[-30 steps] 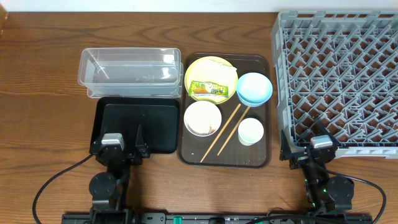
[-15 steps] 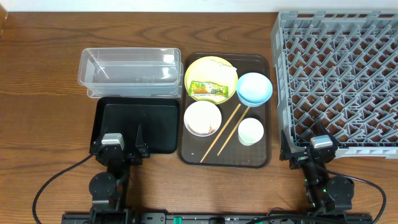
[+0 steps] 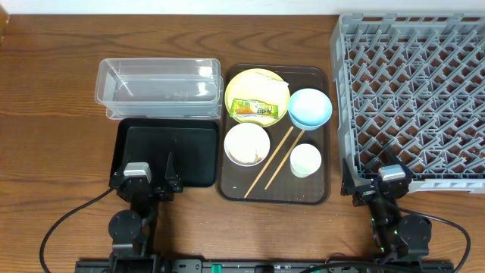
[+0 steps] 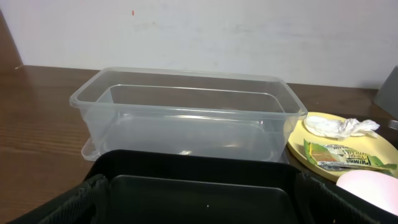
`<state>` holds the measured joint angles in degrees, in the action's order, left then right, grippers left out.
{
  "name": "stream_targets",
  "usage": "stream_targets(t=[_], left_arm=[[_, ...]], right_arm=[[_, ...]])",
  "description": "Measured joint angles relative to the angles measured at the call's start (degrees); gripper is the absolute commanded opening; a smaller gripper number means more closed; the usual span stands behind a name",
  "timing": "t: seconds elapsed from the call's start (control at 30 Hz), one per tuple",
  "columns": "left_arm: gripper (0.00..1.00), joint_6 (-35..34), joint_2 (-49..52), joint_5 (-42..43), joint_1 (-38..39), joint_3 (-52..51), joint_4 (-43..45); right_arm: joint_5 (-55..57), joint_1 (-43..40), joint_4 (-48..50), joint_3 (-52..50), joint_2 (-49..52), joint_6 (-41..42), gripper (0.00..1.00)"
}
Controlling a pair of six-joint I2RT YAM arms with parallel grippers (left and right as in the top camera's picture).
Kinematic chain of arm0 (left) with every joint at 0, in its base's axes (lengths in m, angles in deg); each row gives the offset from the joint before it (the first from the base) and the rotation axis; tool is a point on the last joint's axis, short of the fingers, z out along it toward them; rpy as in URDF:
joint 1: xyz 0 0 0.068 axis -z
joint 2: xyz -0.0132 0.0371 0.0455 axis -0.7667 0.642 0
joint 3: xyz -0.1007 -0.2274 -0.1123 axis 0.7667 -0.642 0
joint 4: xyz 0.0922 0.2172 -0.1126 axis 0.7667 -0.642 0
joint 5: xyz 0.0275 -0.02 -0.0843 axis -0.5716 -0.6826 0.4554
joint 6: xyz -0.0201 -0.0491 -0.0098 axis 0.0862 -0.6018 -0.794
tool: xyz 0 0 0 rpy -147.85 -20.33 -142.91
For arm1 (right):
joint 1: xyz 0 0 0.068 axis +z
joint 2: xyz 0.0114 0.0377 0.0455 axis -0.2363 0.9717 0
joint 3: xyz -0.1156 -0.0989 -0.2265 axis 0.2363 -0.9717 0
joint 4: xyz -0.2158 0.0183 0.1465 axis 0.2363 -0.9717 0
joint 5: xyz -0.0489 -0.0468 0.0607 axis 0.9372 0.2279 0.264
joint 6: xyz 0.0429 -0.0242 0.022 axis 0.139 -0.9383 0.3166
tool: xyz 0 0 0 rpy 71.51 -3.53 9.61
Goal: Sort waste into correct bins and load items into the dishwasher rack
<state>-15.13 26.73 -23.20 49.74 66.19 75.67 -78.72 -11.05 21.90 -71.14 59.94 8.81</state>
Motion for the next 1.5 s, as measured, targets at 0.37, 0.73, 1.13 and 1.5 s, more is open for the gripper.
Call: stream_targets(t=[0.37,0.73,1.13,1.5], left_arm=[[0.96,0.00,0.00,0.00,0.00,0.00,0.00],[0.96,-0.85,4.31,0.20,0.00,2.64,-5.51],[0.96,-4.35,33.11,1.75,0.00,23.45,-15.52],[0.96,-4.74,61.66,6.43,0.00,53.75,-47.43]], right_arm=[[0.00,0.00,0.00,0.00,0.00,0.02,0.99],[4.00,0.00,-1.11,0.33,0.24,3.04,0.99],[7.69,0.00,-12.11,18.64,17.86,4.96,0.99],[7.91,0.00,-32.28,45.31,47.21,5.07,0.99]])
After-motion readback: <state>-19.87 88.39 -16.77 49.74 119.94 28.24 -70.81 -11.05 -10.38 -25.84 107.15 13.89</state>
